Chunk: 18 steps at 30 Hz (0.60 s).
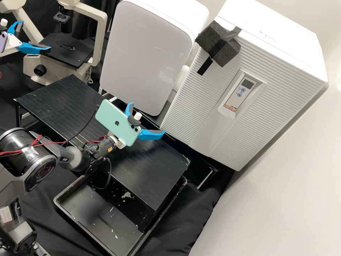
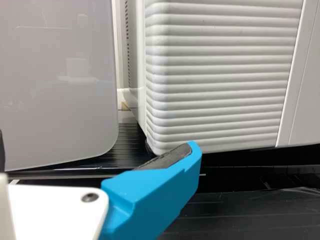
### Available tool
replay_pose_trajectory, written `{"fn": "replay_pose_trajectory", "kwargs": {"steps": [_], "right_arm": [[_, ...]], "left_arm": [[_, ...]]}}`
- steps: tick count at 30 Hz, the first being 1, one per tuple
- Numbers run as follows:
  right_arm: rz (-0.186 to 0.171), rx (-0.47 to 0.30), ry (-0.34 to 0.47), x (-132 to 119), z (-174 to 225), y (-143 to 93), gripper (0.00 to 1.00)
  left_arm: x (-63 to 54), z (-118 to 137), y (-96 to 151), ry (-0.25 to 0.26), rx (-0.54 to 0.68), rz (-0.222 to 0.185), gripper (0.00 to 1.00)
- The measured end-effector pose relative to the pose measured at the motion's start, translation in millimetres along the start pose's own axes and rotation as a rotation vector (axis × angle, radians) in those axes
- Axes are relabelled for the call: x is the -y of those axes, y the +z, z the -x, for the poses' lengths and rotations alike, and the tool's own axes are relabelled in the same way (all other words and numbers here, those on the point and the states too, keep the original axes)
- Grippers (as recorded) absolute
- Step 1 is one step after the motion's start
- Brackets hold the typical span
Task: Open the incubator door
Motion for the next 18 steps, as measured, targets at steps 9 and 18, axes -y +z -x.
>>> {"fn": "replay_pose_trajectory", "kwargs": {"steps": [9,18], "right_arm": [[0.0,0.004,0.002,-0.3,0.9,1.4,1.0],[-0.047,0.013,0.09,-32.3,22.4,11.1,1.0]], "left_arm": [[0.0,0.0,0.0,0.0,0.0,0.0,1.0],[0.0,0.0,0.0,0.0,0.0,0.0,1.0]]}}
